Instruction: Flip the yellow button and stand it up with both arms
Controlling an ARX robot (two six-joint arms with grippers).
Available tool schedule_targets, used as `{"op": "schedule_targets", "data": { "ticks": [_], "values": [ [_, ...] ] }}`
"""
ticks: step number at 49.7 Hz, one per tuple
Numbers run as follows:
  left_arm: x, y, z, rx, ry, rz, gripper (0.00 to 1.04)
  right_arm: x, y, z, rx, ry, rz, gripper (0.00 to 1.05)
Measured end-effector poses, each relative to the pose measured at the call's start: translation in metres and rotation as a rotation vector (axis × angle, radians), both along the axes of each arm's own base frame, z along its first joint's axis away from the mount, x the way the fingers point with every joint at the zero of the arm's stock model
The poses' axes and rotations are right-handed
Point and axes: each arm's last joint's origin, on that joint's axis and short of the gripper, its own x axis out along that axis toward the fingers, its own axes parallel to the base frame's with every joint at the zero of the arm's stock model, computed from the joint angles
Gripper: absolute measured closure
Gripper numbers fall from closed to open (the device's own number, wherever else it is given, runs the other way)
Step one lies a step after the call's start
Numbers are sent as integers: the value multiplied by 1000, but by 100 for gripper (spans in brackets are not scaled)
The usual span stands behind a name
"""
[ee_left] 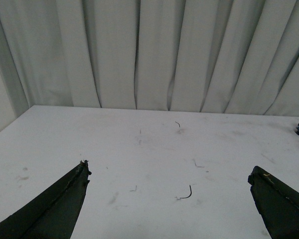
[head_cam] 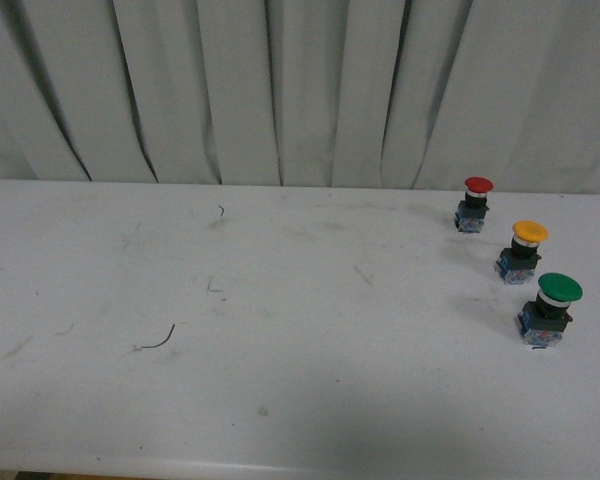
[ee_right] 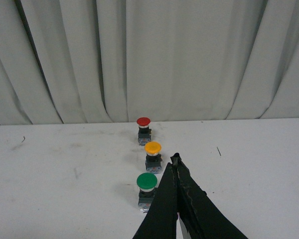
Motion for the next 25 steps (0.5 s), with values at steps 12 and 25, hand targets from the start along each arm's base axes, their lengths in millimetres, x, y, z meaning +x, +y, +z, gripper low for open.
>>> {"op": "schedule_targets", "data": {
  "ticks": [12,25],
  "values": [
    [0,0,0,0,0,0,7,-8,0,-10,0,10,0,103],
    [0,0,0,0,0,0,7,-17,0,-16,0,6,0,103]
  ]
}}
